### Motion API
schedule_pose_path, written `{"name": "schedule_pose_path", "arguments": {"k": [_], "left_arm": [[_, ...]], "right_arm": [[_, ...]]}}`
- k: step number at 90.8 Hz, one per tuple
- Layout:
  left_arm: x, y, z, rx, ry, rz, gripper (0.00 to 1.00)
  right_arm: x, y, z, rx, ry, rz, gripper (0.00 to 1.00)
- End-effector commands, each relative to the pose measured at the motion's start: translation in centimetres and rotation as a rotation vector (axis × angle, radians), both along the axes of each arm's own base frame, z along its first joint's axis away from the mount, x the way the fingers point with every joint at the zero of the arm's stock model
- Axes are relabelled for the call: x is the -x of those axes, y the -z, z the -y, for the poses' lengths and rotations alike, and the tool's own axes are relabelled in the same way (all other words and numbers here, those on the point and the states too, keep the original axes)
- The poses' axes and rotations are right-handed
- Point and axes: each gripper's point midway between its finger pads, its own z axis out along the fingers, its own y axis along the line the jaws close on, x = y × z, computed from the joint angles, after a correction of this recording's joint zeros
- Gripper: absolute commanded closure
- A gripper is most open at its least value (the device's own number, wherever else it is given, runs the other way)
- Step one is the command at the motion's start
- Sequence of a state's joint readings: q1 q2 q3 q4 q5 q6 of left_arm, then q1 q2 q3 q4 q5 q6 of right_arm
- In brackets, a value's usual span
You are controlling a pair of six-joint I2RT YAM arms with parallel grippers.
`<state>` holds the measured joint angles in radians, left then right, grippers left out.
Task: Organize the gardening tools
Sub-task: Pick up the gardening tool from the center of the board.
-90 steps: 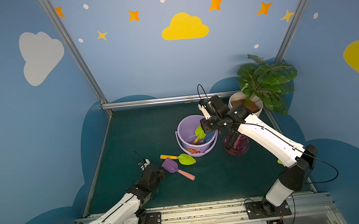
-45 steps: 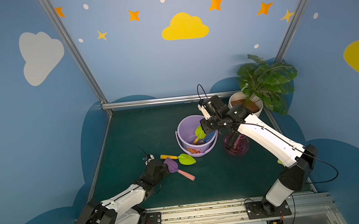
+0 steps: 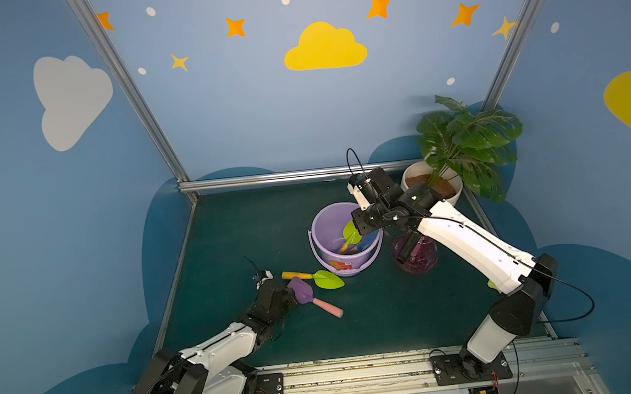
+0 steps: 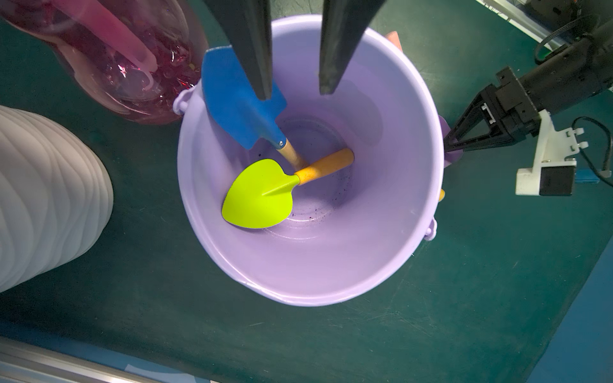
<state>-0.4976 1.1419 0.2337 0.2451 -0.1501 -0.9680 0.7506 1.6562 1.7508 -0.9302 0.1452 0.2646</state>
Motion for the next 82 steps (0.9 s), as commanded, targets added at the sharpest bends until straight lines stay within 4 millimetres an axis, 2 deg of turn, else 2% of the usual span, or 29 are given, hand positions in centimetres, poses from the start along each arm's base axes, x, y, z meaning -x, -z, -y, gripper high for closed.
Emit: {"name": "schedule_pose_path", "arguments": {"k": [1, 35, 63, 82], "left_arm": [[-0.3, -0.8, -0.2, -0.008, -0.001, 0.029, 0.82], [0.3, -2.7, -1.3, -0.048, 0.006, 0.102, 0.94], [0.9, -8.5, -2.1, -0.097, 0.074, 0.327, 0.96], [1.4, -12.9, -1.4, -0.13, 0.174, 0.471, 0.96]], "right_arm": [[-0.1, -0.4, -0.2, -0.011, -0.006, 0.015, 0.74], [0.2, -0.7, -0.3, -0.025, -0.024, 0.014, 0.75], [2.4, -1.2, -2.3, -0.1, -0.191, -0.048, 0.71], [4.7, -1.9, -4.5, -0.204, -0.353, -0.132, 0.69]]}}
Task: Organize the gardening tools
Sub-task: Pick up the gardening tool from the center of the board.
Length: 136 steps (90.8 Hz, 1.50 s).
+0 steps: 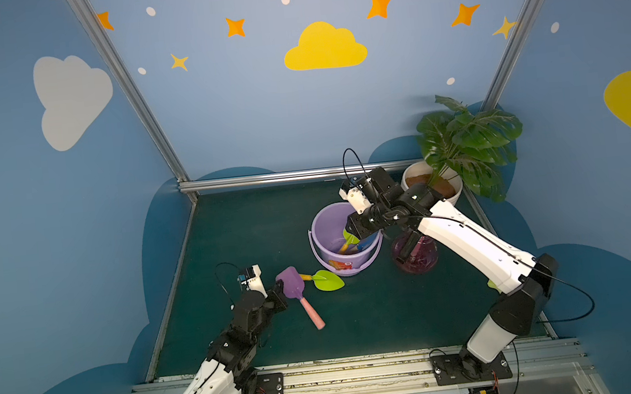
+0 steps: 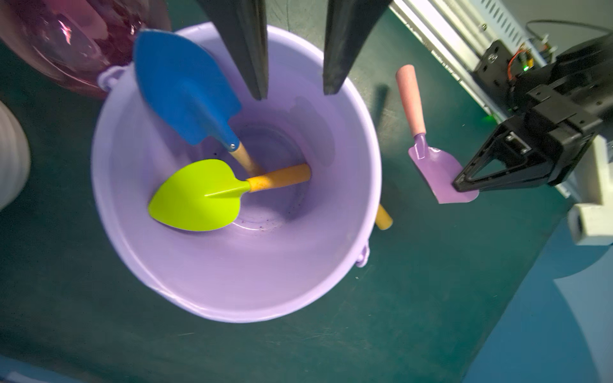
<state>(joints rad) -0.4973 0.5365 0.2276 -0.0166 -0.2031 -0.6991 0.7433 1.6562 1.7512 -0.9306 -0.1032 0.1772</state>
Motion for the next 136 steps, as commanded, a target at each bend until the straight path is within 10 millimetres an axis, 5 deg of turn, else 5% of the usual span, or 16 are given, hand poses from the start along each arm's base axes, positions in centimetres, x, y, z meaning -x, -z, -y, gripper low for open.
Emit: {"name": "schedule_pose_path", "arguments": {"k": [1, 28, 52, 96, 119, 136], "left_arm": [[0.1, -2.9, 0.4, -0.062, 0.068, 0.089, 0.96], [0.9, -8.8, 3.1, -0.113, 0.266, 0.259, 0.98], [1.8, -11.4, 5.0, -0.138, 0.407, 0.335, 0.98], [2.3, -11.8, 6.8, -0.107, 0.507, 0.347, 0.97], [2.5, -12.0, 7.0, -0.1, 0.522, 0.362, 0.97], [2.5, -11.8, 7.1, -0.103, 0.525, 0.362, 0.98]], "right_arm": [[2.2, -1.8, -1.7, -0.103, -0.149, -0.044, 0.69], [7.5, -1.5, -3.1, -0.052, -0.455, -0.117, 0.64], [9.9, -0.2, -5.2, 0.025, -0.565, -0.16, 0.56], [10.4, 0.9, -9.3, 0.057, -0.605, -0.159, 0.55], [10.7, 1.7, -10.3, 0.053, -0.626, -0.185, 0.64], [10.8, 2.1, -10.6, 0.045, -0.636, -0.205, 0.8]]}}
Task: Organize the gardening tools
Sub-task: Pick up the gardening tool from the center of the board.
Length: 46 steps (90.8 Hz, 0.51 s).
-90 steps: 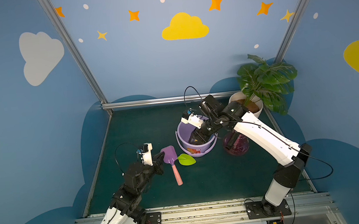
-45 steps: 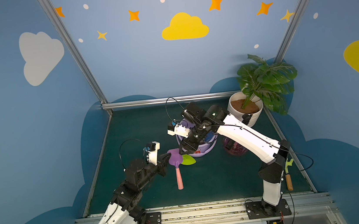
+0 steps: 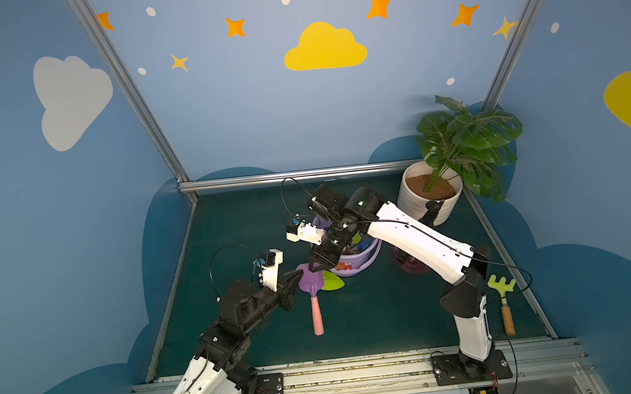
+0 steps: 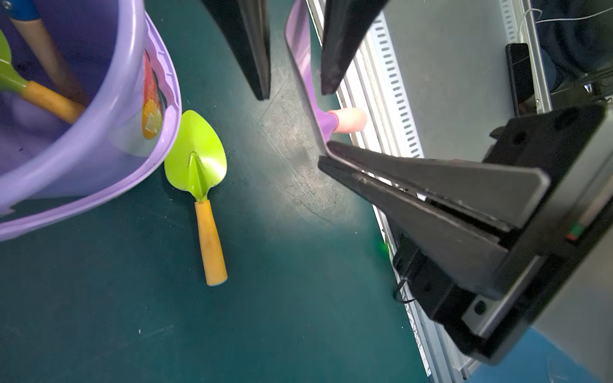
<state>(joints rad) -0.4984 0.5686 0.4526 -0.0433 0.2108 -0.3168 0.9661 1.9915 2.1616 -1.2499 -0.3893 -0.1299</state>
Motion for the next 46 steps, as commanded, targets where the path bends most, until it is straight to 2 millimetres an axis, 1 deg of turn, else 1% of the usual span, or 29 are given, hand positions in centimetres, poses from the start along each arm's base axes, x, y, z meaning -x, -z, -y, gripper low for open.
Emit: {"name": "schedule_pose_path", "arguments": {"k": [1, 21, 25, 32, 40, 46], "left_arm": [[0.1, -2.3, 0.3, 0.028, 0.019, 0.077, 0.98], [0.0, -2.3, 0.2, 0.026, 0.014, 0.079, 0.96], [0.1, -2.2, 0.3, 0.027, 0.014, 0.077, 0.95], [0.0, -2.1, 0.2, 0.026, 0.007, 0.074, 0.9], [0.0, -2.0, 0.0, 0.025, -0.002, 0.074, 0.82], [0.0, -2.0, -0.1, 0.025, -0.009, 0.075, 0.73]], "right_arm": [[0.7, 0.0, -0.3, 0.0, -0.015, -0.032, 0.81], [0.6, -0.1, -0.3, -0.007, -0.014, -0.037, 0.99], [0.6, -0.2, -0.3, -0.009, -0.011, -0.042, 1.0], [0.4, -0.3, -0.2, -0.01, 0.002, -0.047, 1.0], [0.0, -0.6, 0.0, -0.014, 0.028, -0.051, 1.0], [-0.4, -1.1, 0.2, -0.024, 0.054, -0.053, 1.0]]}}
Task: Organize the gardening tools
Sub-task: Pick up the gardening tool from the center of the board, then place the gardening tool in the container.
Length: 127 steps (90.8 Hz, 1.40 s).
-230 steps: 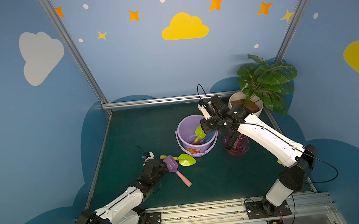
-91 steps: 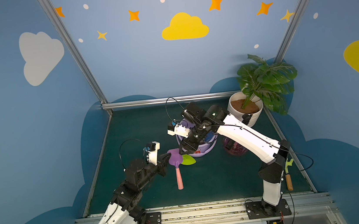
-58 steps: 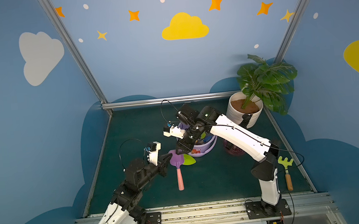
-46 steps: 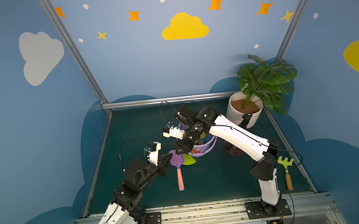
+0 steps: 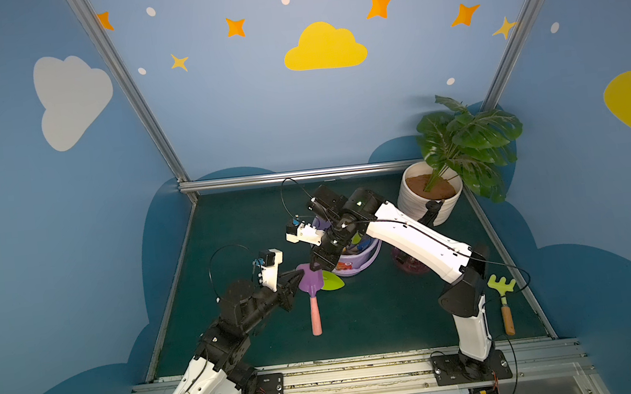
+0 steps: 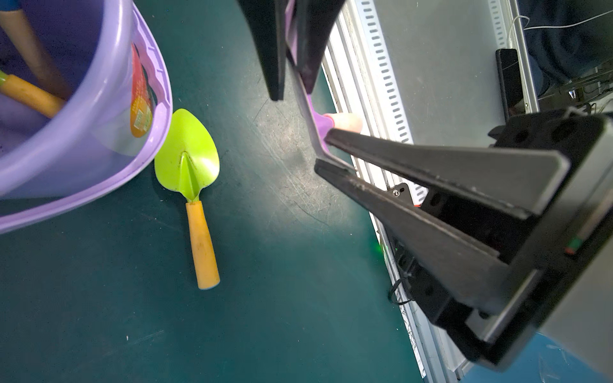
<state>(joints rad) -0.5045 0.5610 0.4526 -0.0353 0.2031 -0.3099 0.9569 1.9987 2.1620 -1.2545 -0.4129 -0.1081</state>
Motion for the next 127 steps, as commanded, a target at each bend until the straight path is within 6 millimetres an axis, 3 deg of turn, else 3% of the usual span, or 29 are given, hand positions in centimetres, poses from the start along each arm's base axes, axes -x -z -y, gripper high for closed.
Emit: {"name": "schedule_pose_path", "arguments": {"k": [1, 15, 24, 44, 59, 78, 92, 104, 127], "left_arm": [[-0.1, -1.6, -0.1, 0.024, -0.011, 0.056, 0.72], [-0.1, -1.7, -0.4, 0.029, -0.029, 0.064, 0.5], [-0.1, -1.7, -0.7, 0.029, -0.041, 0.069, 0.44], [-0.2, -1.6, -1.1, 0.023, -0.065, 0.074, 0.4], [-0.3, -1.4, -1.3, 0.019, -0.079, 0.075, 0.4], [-0.5, -1.1, -1.5, 0.01, -0.09, 0.072, 0.4], [-0.6, -0.8, -1.4, 0.004, -0.09, 0.069, 0.4], [-0.7, -0.6, -1.3, -0.002, -0.088, 0.065, 0.39], [-1.0, -0.1, -1.2, -0.01, -0.089, 0.049, 0.37]], "right_arm": [[-0.5, -1.3, 0.2, -0.024, 0.042, -0.018, 1.0], [-2.0, -2.3, 0.9, -0.038, 0.118, 0.006, 1.0], [-3.3, -3.4, 1.6, -0.054, 0.185, 0.037, 1.0], [-7.5, -7.5, 4.6, -0.159, 0.416, 0.096, 1.0], [-10.6, -11.3, 7.9, -0.306, 0.582, 0.148, 1.0], [-12.9, -13.9, 12.8, -0.364, 0.768, 0.356, 1.0], [-14.1, -14.4, 16.1, -0.293, 0.876, 0.513, 1.0], [-14.7, -14.1, 17.5, -0.248, 0.927, 0.593, 1.0], [-15.4, -11.6, 16.2, -0.125, 0.893, 0.658, 1.0]]}}
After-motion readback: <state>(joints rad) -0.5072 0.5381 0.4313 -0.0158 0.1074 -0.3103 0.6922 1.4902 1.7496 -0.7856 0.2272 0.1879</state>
